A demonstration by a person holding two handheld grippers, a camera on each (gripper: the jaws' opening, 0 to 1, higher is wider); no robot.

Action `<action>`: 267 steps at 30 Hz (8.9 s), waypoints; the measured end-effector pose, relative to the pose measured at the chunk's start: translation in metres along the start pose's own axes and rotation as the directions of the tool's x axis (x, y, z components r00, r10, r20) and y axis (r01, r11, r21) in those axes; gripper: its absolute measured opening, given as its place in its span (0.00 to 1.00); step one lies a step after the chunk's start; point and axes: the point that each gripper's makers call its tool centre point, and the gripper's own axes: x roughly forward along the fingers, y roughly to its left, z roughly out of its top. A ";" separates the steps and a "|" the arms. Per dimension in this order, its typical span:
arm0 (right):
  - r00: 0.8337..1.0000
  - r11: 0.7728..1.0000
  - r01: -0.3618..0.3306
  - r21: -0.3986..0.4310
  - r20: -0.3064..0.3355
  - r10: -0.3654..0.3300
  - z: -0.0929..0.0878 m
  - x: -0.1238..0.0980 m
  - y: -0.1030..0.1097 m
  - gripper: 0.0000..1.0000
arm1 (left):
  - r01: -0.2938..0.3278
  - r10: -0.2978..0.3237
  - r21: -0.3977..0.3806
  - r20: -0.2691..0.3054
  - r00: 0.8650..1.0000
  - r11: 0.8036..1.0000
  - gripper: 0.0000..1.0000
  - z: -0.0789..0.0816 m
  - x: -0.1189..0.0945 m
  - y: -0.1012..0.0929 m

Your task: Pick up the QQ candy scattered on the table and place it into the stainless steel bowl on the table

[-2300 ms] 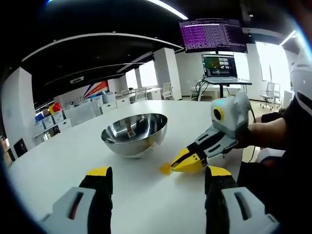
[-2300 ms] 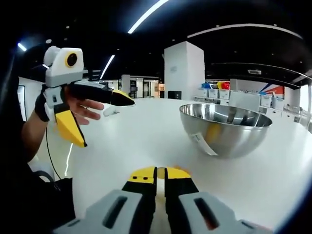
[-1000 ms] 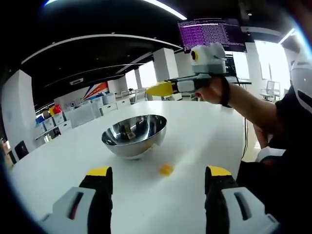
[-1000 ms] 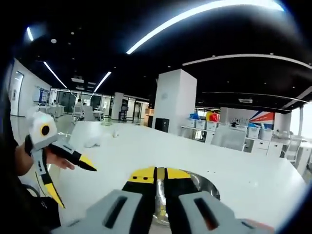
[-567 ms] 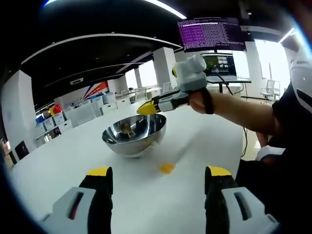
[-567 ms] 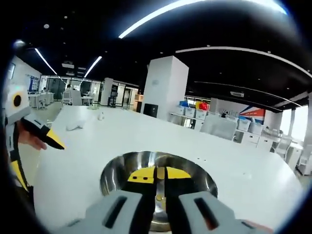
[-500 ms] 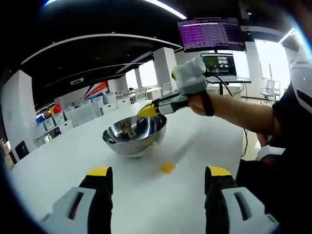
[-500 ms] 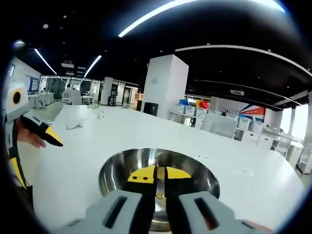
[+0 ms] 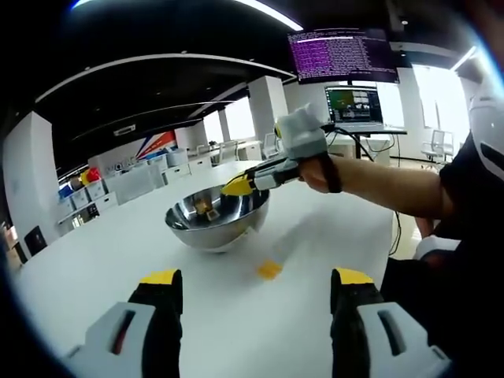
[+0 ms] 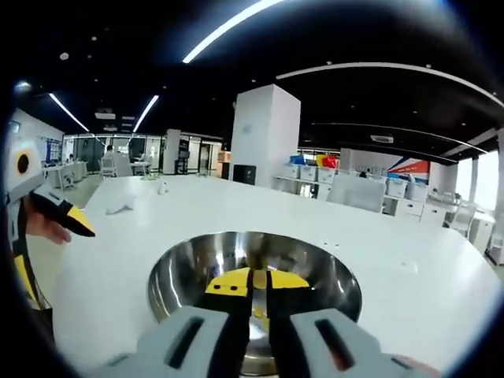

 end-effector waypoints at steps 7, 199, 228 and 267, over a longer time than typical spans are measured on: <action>1.000 0.999 0.022 -0.027 0.023 -0.021 0.000 -0.001 -0.004 0.24 | -0.002 0.002 0.006 -0.018 1.000 1.000 0.77 -0.004 0.002 0.002; 0.990 0.990 -0.135 0.041 0.040 0.134 -0.007 -0.106 0.098 0.06 | 0.010 -0.010 0.012 -0.002 1.000 1.000 0.76 0.002 0.004 -0.003; 0.968 0.994 -0.053 -0.097 0.238 0.075 0.115 -0.096 0.050 0.06 | 0.003 -0.003 0.011 0.002 1.000 1.000 0.76 0.003 0.001 -0.001; 0.999 1.000 0.020 -0.024 -0.036 -0.020 -0.001 -0.005 0.002 0.06 | -0.003 0.003 0.009 -0.007 1.000 1.000 0.77 0.000 0.001 0.001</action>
